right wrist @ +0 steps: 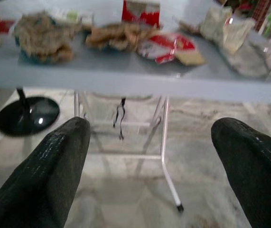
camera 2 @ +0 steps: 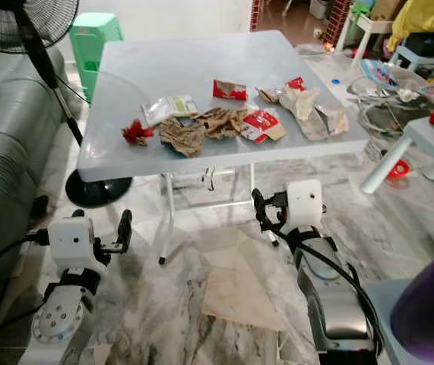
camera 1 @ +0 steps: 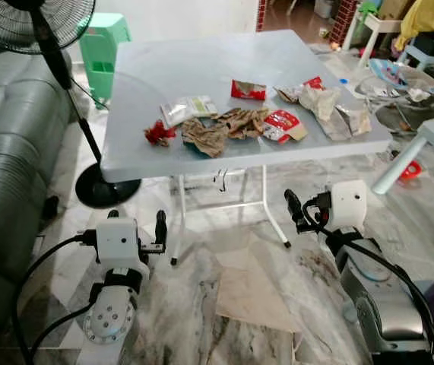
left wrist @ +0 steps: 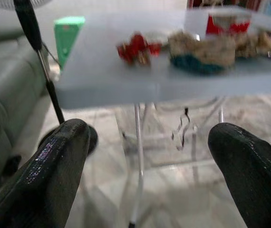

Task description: Picking trash to rubbish bin

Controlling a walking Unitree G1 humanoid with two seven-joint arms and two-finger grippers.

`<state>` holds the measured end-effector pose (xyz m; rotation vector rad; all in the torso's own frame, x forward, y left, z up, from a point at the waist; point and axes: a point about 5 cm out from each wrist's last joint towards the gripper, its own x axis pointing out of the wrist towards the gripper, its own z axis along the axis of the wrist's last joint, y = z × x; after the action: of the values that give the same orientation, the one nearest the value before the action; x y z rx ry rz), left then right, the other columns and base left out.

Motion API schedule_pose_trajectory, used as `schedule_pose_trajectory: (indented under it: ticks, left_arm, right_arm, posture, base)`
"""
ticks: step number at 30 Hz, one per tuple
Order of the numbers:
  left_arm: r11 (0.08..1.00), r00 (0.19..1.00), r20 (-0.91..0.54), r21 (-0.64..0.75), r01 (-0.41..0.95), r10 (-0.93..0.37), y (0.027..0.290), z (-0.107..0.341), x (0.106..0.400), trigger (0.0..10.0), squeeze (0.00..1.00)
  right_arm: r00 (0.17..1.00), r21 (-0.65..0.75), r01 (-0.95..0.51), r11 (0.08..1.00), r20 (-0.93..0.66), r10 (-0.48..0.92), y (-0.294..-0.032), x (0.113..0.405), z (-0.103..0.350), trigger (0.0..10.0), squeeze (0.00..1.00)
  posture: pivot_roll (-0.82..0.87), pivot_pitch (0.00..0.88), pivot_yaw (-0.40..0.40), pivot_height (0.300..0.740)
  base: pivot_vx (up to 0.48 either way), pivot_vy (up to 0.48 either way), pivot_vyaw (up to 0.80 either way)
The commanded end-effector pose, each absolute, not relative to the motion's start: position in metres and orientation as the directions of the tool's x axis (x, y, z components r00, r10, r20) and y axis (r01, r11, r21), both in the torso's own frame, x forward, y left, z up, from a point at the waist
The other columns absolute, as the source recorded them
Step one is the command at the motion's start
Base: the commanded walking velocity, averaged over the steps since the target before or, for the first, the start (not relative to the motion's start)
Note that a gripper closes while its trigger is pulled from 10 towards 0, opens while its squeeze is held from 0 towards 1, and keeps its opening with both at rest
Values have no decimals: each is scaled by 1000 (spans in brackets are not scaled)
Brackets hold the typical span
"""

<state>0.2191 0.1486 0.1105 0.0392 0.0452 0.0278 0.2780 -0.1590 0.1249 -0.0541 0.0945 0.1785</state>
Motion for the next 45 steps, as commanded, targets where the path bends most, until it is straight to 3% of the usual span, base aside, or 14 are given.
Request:
schedule_pose_trajectory:
  ticks: [1,4,13,22,37,45]
  left_arm:
    - [998,999,-48,53,-19,21,146,114,216,10000,0]
    - [999,998,-49,41,-31,33,146,118,214,10000,0]
    - [998,998,-49,55,-40,43,148,121,214,10000,0]
    - [991,993,52,78,-110,107,172,143,249,10000,0]
    - [994,993,64,45,-99,96,165,140,255,10000,0]
    - [992,989,88,39,-123,119,175,145,262,10000,0]
  right_arm:
    - [976,-47,-196,980,-106,190,-159,276,127,10000,0]
    - [972,-42,-207,977,-122,201,-158,274,125,10000,0]
    - [975,-25,-186,982,-133,181,-157,268,125,10000,0]
    - [985,-36,-166,986,-55,163,-147,285,136,10000,0]
    - [989,-70,-144,987,-2,145,-157,300,146,10000,0]
    - [987,-58,-157,986,28,158,-149,304,150,10000,0]
  posture:
    - [53,203,-49,740]
    - [76,262,-44,740]
    - [76,275,-16,740]
    - [95,198,0,740]
    - [82,141,-19,740]
    - [86,136,-6,740]
  base:
    - [0,0,0]
    - [0,0,0]
    - [0,0,0]
    - [0,0,0]
    - [0,0,0]
    - [36,0,0]
